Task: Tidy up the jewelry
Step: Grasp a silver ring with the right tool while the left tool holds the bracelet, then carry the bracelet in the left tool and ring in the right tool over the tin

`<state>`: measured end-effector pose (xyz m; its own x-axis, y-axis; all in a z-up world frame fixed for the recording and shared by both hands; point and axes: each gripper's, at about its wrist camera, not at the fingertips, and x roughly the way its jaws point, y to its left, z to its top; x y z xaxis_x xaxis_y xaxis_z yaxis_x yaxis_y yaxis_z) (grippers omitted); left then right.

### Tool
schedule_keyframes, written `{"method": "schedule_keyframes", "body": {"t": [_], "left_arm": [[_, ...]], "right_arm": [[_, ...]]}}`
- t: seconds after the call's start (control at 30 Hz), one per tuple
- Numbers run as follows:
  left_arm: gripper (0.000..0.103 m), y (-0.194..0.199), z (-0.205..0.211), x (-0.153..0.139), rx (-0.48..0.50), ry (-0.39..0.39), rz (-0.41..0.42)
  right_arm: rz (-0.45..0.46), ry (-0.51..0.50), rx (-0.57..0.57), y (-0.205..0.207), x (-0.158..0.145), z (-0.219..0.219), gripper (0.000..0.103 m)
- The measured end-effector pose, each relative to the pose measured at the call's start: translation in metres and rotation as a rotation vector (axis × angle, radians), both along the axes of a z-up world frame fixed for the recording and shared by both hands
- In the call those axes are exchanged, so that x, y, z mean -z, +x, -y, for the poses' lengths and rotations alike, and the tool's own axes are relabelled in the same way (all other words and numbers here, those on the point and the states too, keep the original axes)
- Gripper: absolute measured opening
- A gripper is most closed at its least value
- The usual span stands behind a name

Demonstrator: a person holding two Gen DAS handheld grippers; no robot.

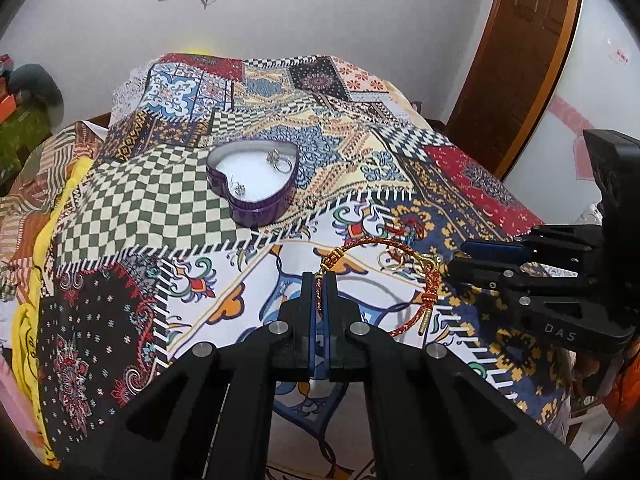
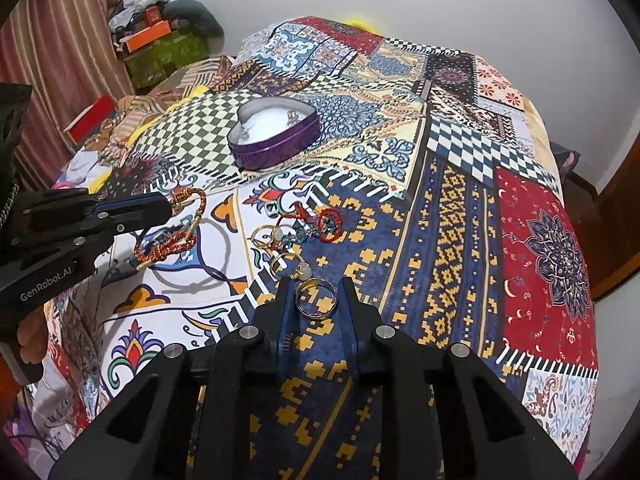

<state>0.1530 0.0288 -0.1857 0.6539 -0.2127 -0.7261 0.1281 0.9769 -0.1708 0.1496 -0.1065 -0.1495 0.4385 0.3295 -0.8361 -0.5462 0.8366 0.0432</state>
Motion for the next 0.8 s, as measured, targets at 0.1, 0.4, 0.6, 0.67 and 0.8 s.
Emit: {"method": "schedule_keyframes", "body": {"t": [0.1, 0.4, 0.6, 0.67, 0.8], "left_arm": [[0.001, 0.0, -0.002, -0.007, -0.008, 0.008, 0.017], [0.001, 0.005, -0.015, -0.032, -0.048, 0.002, 0.082], [0.001, 0.01, -0.026, -0.046, -0.075, 0.006, 0.121], [0.001, 0.013, -0.029, -0.049, -0.084, 0.006, 0.13], [0.001, 0.02, -0.037, -0.052, -0.104, 0.004, 0.141]], "right_arm": [[0.014, 0.019, 0.009, 0.0, -0.009, 0.001, 0.02], [0.083, 0.064, 0.022, 0.007, -0.039, -0.003, 0.02], [0.113, 0.09, 0.013, 0.014, -0.053, -0.015, 0.02], [0.121, 0.097, 0.009, 0.017, -0.056, -0.018, 0.02], [0.133, 0.111, 0.0, 0.022, -0.061, -0.028, 0.02]]}}
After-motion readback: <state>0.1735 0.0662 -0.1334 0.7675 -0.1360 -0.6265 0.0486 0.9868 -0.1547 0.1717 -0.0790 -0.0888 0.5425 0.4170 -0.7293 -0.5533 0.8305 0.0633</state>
